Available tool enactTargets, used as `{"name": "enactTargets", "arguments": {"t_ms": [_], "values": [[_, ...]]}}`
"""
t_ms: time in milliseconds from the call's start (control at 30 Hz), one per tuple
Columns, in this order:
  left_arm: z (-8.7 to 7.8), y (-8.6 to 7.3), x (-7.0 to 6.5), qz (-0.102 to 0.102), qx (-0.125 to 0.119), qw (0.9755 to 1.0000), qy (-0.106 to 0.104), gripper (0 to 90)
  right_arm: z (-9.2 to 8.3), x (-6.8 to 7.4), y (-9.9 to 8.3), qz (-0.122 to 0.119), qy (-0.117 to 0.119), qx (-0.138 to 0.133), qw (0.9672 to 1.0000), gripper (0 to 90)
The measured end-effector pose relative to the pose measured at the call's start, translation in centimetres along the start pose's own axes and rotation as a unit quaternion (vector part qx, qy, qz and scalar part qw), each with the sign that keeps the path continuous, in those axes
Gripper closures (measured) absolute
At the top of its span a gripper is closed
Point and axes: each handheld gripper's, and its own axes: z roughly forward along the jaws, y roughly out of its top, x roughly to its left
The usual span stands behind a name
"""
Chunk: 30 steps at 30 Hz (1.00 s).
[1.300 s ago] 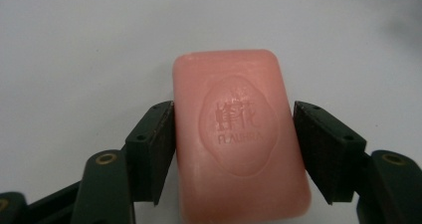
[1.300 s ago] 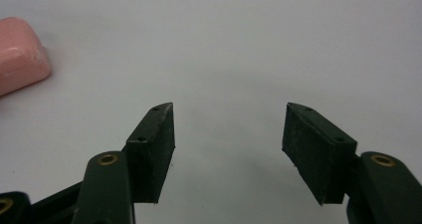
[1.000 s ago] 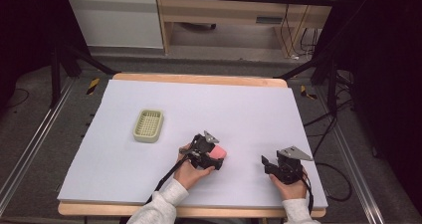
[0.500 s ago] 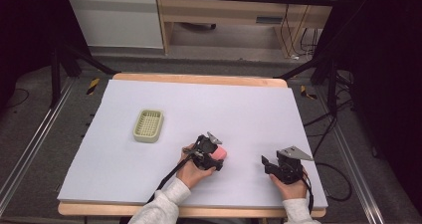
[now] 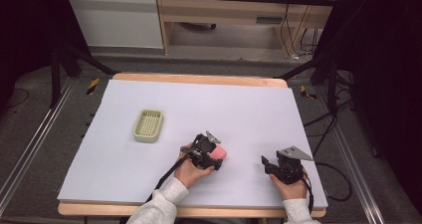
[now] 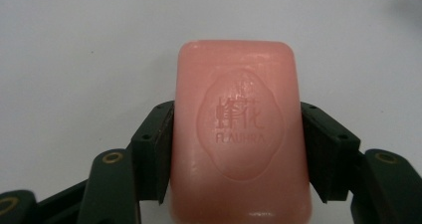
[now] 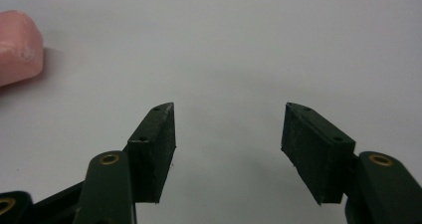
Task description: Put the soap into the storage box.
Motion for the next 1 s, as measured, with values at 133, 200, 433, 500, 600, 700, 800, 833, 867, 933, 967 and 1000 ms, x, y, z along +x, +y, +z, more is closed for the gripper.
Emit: {"name": "enactTargets", "arguments": {"t_ms": [133, 200, 433, 500, 600, 700, 800, 833, 867, 933, 967, 1000], "values": [[-0.7, -0.1, 0.2, 0.001, -0.002, 1.0, 0.001, 37.3, 0.0, 0.0, 0.0, -0.001, -0.001, -0.002, 1.0, 38.1], [-1.2, -0.2, 0.5, 0.0, -0.008, 1.0, 0.0, 37.3, 0.0, 0.0, 0.0, 0.0, -0.001, -0.003, 1.0, 37.8], [-2.4, -0.4, 0.9, -0.004, -0.014, 0.9999, -0.003, 37.3, 0.0, 0.0, 0.0, 0.002, -0.001, -0.002, 1.0, 37.6], [-2.7, -0.5, 1.1, -0.003, -0.017, 0.9999, -0.001, 37.3, 0.0, -0.1, 0.0, 0.002, -0.001, -0.002, 1.0, 37.6], [-3.3, -0.6, 1.4, -0.002, -0.02, 0.9998, -0.001, 37.3, 0.0, -0.1, 0.0, 0.001, 0.0, -0.002, 1.0, 37.5], [-3.9, -0.7, 1.7, -0.003, -0.026, 0.9997, 0.005, 37.3, 0.0, -0.1, 0.0, 0.002, -0.003, -0.002, 1.0, 37.5], [-4.7, -0.9, 2.2, -0.009, -0.029, 0.9995, 0.009, 37.3, 0.0, -0.1, -0.1, 0.002, -0.002, -0.001, 1.0, 37.4], [-4.8, -0.9, 2.3, -0.008, -0.03, 0.9995, 0.009, 37.3, 0.0, -0.1, -0.1, 0.003, -0.003, -0.001, 1.0, 37.3], [-5.0, -1.0, 2.4, -0.01, -0.029, 0.9995, 0.01, 37.3, 0.0, -0.1, -0.1, 0.003, -0.003, -0.002, 1.0, 37.3], [-5.4, -1.1, 2.8, -0.01, -0.032, 0.9993, 0.014, 37.3, 0.0, -0.1, -0.1, 0.002, -0.004, -0.003, 1.0, 37.3], [-5.5, -1.1, 2.9, -0.011, -0.032, 0.9993, 0.014, 37.3, 0.0, -0.1, -0.1, 0.002, -0.004, -0.002, 1.0, 37.2], [-5.7, -1.2, 3.0, -0.012, -0.034, 0.9992, 0.016, 37.3, -0.1, -0.1, -0.1, 0.002, -0.004, -0.003, 1.0, 37.1]]}}
